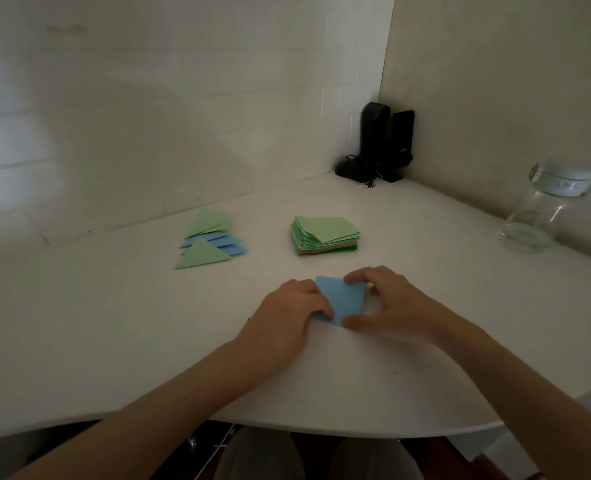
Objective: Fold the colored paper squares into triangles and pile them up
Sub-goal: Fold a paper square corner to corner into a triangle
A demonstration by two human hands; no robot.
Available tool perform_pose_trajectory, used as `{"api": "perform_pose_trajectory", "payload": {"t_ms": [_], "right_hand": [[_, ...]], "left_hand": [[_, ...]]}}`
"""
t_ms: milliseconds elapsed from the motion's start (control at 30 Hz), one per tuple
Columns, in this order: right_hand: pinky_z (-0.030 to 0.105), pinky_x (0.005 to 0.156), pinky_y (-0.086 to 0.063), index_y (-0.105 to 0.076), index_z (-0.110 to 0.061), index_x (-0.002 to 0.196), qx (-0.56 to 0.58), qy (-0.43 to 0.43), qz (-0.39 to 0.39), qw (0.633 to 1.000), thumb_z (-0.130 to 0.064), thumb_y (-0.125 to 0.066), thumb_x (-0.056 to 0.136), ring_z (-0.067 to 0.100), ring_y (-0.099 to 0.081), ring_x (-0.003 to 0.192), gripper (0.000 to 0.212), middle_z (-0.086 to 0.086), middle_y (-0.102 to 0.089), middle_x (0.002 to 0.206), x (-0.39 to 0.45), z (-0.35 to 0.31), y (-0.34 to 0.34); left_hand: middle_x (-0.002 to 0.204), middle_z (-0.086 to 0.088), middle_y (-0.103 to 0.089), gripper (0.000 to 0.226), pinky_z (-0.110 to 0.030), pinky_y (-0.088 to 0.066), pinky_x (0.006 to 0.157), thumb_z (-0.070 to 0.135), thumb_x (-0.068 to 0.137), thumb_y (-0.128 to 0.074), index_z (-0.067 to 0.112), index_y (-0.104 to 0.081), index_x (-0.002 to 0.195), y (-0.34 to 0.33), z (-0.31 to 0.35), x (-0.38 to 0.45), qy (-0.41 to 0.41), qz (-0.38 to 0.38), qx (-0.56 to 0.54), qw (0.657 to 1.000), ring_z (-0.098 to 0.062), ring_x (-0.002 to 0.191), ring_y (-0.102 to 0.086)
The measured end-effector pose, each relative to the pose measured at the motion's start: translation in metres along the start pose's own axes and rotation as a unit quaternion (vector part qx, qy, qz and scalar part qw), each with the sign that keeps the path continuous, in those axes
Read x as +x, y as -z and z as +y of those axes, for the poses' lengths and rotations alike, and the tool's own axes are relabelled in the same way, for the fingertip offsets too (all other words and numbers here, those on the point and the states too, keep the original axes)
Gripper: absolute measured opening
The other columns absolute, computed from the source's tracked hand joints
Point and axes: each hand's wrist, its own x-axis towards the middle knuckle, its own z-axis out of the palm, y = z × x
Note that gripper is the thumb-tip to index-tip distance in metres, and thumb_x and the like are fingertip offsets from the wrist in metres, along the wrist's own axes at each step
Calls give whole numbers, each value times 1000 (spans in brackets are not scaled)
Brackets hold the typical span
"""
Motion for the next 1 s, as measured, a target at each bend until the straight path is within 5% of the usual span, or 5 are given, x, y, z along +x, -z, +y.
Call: {"api": "perform_pose_trajectory", "payload": {"t_ms": [233, 333, 600, 767, 1000], "right_hand": [[14, 84, -37, -55, -19, 129, 46, 0, -7, 999, -18, -61, 87, 5, -51, 92, 43, 3, -56, 127, -10, -15, -2], [10, 76, -31, -58, -17, 126, 24, 15, 18, 999, -11, -55, 87, 8, -51, 92, 39, 5, -60, 123, -19, -21, -7], [10, 58, -30, -70, -21, 101, -34, 15, 102, 994, -40, -63, 85, 8, -44, 74, 26, -3, -49, 83, -20, -16, -8], [23, 61, -38, -70, -16, 85, -1, -24, 136, 990, -42, -65, 83, 9, -51, 71, 26, -11, -49, 70, -20, -17, -16], [27, 57, -43, -67, -22, 72, -1, -45, 153, 987, -50, -68, 75, 10, -56, 68, 27, -10, -55, 67, -15, -17, -21]], "left_hand": [[96, 3, -55, 44, -26, -39, 73, 54, 82, -37, 17, -58, 95, -5, 17, -5, -4, 1, 87, 996, -11, 78, -48], [93, 7, -54, 31, -22, -33, 73, 49, 81, -54, 21, -54, 92, -7, 18, -8, -12, 33, 87, 996, -8, 76, -47], [105, 7, -62, 9, -34, -37, 85, 29, 83, -67, 21, -65, 87, -4, 5, -16, 99, 81, -7, 992, -18, 101, -51], [103, 10, -51, 19, -28, -23, 82, 50, 82, -64, 32, -60, 77, 3, 4, -14, 221, 72, 32, 972, -13, 104, -37], [99, 9, -38, 41, -30, -20, 81, 72, 78, -47, 32, -53, 79, -4, 5, -6, 226, 32, 153, 962, -14, 101, -31]]}}
